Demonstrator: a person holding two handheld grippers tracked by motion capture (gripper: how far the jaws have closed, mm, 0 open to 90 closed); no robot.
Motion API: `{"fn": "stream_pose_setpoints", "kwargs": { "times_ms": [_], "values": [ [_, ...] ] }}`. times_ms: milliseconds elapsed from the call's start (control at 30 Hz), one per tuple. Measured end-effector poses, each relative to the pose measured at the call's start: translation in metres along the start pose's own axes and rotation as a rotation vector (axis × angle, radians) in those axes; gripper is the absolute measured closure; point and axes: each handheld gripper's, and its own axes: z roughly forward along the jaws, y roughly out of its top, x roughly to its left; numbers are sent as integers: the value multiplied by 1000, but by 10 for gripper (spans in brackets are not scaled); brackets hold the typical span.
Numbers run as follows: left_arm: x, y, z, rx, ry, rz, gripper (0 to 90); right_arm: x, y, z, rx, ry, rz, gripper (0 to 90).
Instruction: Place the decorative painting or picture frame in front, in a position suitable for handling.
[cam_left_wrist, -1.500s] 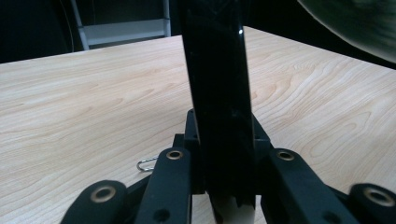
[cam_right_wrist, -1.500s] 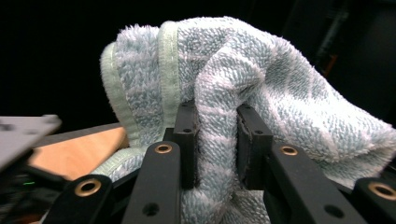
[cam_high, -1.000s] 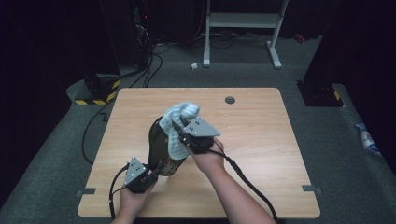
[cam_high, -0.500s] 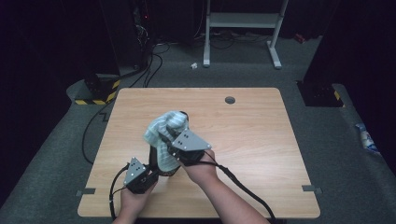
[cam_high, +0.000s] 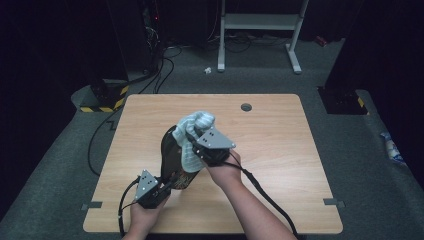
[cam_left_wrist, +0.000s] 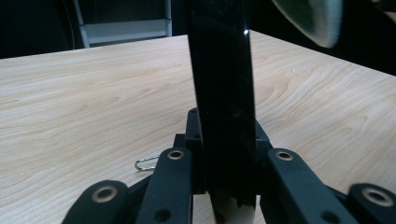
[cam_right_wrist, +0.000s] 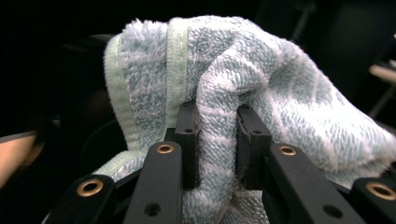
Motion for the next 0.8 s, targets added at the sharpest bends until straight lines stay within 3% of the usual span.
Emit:
{"fn": "stream_pose_setpoints", "kwargs": {
  "times_ms": [200, 333, 467, 633, 700, 800],
  "values": [
    [-1, 0, 0, 0, -1, 0, 780, 42, 5, -14, -43, 104, -64, 732],
    [-1, 0, 0, 0, -2, 1, 780, 48, 5, -15, -51, 121, -82, 731],
    [-1, 0, 0, -2, -2, -1, 781, 33, 3, -11, -35, 90, -54, 731],
    [-1, 0, 0, -2, -1, 1, 780, -1, -4, -1, 9, 8, -4, 731],
    [-2, 0, 0, -2, -1, 3, 780, -19, -8, 4, 33, -27, 45, 731],
    [-2, 0, 0, -3, -2, 3, 780, -35, -14, 8, 54, -55, 89, 732]
  ]
}}
